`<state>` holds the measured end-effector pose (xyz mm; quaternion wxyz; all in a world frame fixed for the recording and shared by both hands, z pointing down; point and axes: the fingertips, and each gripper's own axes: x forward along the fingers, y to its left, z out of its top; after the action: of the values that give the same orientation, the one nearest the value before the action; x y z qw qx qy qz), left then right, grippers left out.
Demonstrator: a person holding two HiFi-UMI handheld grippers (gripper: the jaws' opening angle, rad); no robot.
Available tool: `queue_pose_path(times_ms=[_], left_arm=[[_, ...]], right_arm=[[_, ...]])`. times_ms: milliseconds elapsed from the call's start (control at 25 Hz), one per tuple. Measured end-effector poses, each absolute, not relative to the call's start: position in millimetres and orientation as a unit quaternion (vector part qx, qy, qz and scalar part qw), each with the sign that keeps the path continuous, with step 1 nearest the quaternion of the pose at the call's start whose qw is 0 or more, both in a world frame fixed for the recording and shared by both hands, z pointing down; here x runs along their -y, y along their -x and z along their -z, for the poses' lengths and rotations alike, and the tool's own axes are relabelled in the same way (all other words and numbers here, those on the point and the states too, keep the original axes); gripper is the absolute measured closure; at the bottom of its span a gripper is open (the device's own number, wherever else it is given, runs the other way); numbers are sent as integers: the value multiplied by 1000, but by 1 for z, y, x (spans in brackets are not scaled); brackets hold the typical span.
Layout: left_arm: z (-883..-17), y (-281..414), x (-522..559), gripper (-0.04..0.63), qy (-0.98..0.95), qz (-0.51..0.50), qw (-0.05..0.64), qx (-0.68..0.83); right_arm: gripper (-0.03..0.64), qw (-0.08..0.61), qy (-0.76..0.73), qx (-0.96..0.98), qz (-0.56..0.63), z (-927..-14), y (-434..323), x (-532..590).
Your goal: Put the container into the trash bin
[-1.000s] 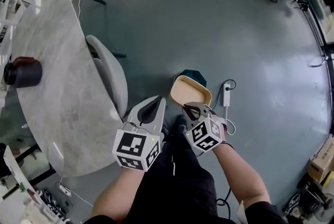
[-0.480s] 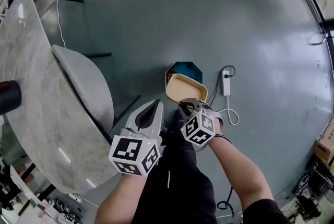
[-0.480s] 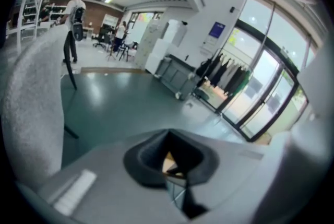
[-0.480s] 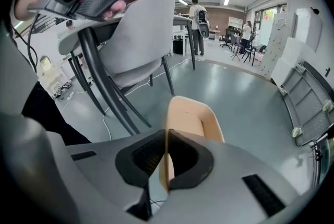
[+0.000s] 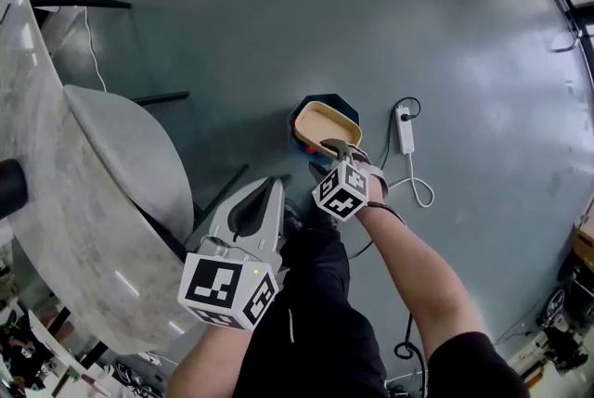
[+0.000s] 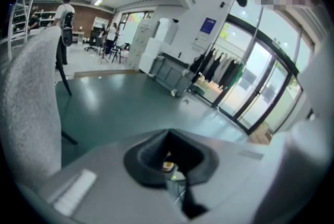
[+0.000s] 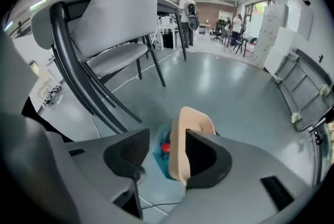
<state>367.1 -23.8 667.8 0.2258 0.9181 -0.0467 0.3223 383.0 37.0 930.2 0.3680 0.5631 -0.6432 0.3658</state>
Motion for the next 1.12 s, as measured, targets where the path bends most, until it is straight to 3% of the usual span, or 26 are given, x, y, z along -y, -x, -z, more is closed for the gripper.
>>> queue_pose_path(times_ms=[200, 760, 880, 1120], left_arm=[[-647, -358, 19, 586, -921, -312, 228, 38], [-487, -323, 50, 586, -948, -244, 197, 50], [-460, -314, 61, 586, -957, -226, 172, 63], [-401, -293, 83, 588, -971, -202, 118, 51]], right_arm=[[422, 346, -563, 641, -391, -905, -366, -51], [509, 258, -645, 598, -400, -690, -343, -116], [601, 212, -665, 603, -387, -641, -342, -110], [575, 169, -703, 606, -332, -550, -342, -86]])
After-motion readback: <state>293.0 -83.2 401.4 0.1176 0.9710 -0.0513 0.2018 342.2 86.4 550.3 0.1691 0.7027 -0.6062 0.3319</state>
